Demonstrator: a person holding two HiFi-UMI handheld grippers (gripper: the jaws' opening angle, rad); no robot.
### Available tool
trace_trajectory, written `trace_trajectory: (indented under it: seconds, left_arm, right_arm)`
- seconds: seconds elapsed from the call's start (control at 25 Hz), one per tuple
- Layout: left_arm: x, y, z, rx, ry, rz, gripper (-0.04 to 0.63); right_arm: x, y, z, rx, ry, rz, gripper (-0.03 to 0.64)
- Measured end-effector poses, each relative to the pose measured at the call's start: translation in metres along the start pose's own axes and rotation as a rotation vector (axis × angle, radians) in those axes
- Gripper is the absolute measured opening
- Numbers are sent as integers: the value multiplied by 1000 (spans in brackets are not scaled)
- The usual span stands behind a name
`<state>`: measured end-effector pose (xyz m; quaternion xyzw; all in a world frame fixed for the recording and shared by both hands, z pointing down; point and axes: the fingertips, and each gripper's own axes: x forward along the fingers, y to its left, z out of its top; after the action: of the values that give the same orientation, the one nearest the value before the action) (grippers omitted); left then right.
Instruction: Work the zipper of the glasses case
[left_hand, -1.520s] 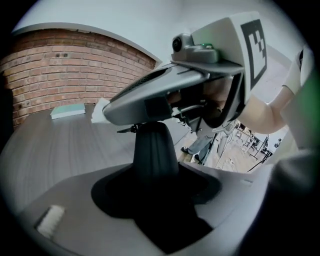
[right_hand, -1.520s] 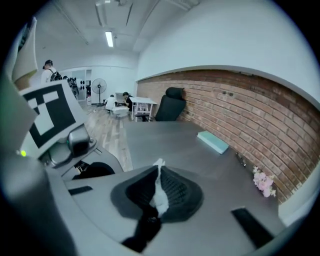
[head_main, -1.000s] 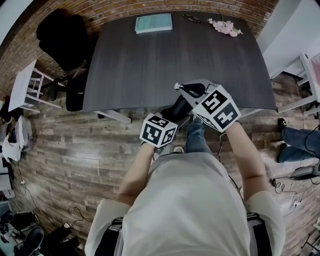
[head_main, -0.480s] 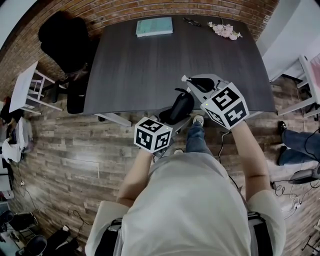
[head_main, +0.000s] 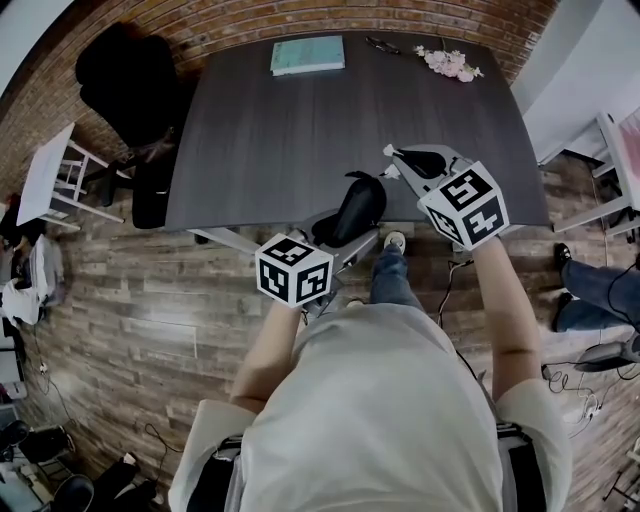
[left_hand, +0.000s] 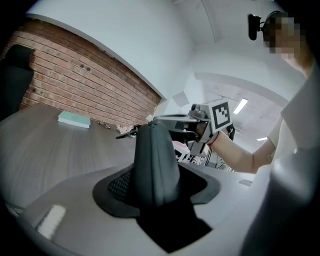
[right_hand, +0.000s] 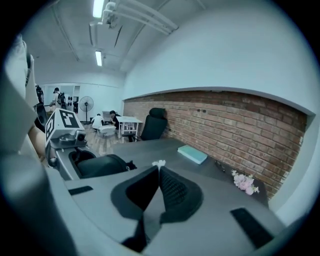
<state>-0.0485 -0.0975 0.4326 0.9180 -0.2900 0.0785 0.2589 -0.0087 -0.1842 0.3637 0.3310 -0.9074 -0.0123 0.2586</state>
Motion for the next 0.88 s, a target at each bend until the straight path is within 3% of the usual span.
trace_trajectory:
  seconds: [0.36,0.88]
  left_arm:
    - [1,2,19,-4,-62,-1,258]
    - [5,23,51,-25,-136,7,258]
  right_arm:
    - [1,-1,-29,79,17,0,11]
    - [21,33,-54,201,23,73,9]
